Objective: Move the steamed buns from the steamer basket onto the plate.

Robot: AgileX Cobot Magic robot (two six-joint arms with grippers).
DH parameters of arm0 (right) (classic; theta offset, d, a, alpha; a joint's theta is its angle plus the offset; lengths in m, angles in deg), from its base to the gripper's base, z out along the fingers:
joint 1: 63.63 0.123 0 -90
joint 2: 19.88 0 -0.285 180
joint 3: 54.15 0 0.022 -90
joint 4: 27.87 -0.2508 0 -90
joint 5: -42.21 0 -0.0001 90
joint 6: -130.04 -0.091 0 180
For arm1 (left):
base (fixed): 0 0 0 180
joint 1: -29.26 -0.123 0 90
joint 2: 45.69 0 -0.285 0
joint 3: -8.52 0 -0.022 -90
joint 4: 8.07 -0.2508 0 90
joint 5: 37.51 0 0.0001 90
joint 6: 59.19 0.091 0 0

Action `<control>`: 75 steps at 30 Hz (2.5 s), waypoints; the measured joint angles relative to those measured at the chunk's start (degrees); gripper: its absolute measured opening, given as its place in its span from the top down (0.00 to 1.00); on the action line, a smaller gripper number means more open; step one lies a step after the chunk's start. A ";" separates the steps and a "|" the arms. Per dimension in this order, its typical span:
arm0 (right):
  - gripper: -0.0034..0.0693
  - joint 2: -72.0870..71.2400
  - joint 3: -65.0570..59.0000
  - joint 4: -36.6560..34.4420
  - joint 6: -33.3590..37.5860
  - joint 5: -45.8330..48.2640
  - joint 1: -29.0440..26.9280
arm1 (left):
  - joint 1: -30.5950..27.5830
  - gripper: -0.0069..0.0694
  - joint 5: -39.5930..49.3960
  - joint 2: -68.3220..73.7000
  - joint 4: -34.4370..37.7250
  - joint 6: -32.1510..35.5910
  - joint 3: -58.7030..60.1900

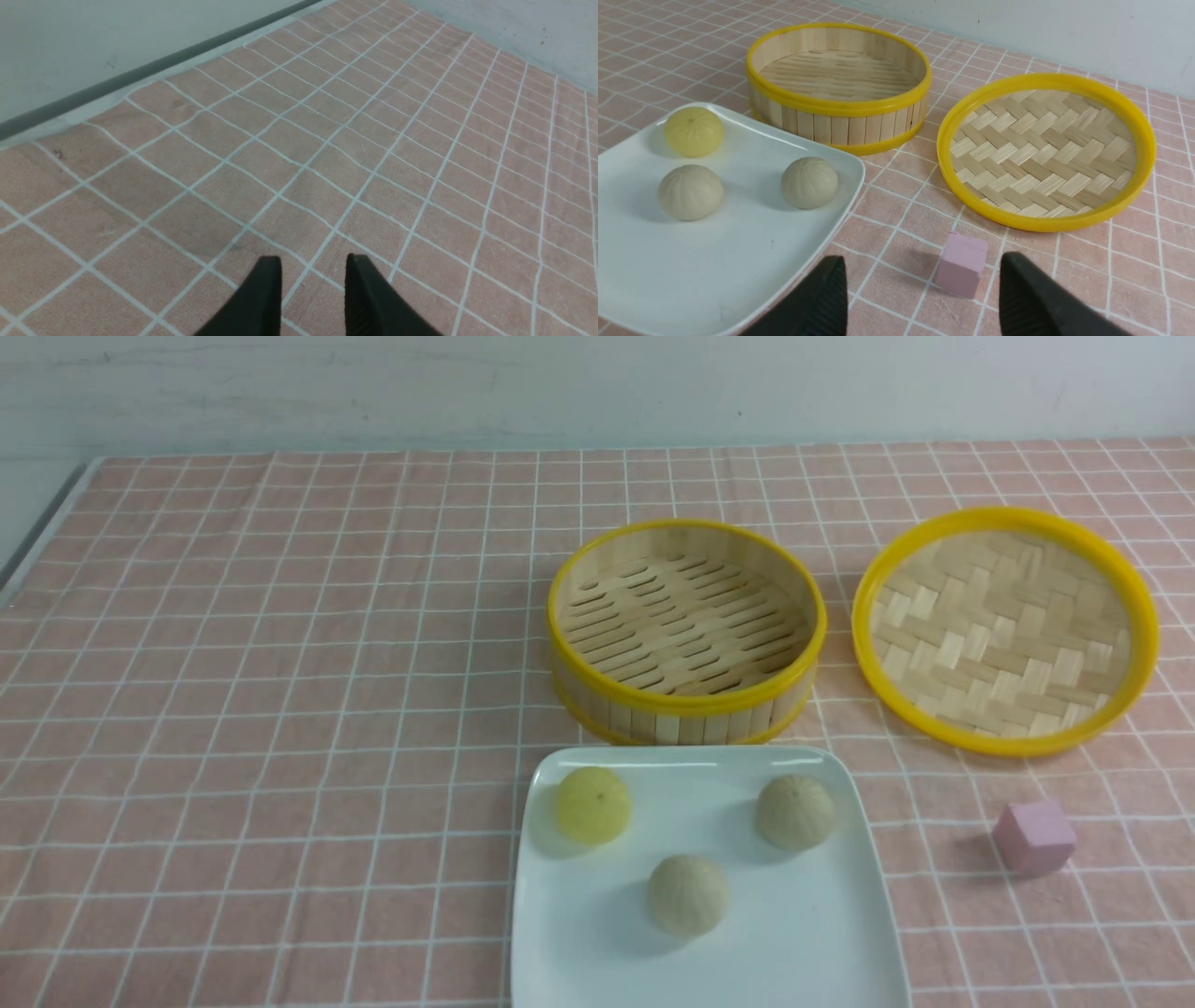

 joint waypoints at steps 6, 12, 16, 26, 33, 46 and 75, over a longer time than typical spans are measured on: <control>0.35 0.00 0.00 0.00 0.00 -0.05 0.00 | 0.00 0.61 -0.48 0.00 5.60 10.32 -0.05; 0.35 0.00 0.00 0.00 0.00 -0.05 0.00 | 0.00 0.61 -1.72 0.00 16.39 26.63 -0.15; 0.35 0.00 0.00 0.00 0.00 -0.05 0.00 | 0.00 0.60 -2.17 0.00 23.06 35.34 -0.15; 0.35 0.00 0.00 0.00 0.00 -0.01 0.00 | 0.00 0.60 -2.21 0.00 29.56 42.25 -0.22; 0.35 0.00 0.00 0.00 0.00 -0.01 0.00 | 0.00 0.60 -2.21 0.00 29.68 42.38 -0.22; 0.35 0.00 0.00 0.00 0.00 -0.07 0.00 | 0.00 0.59 -2.21 0.00 29.72 42.38 -0.22; 0.35 0.00 0.00 0.00 0.00 -0.02 0.00 | 0.00 0.59 -2.21 0.00 29.72 42.38 -0.22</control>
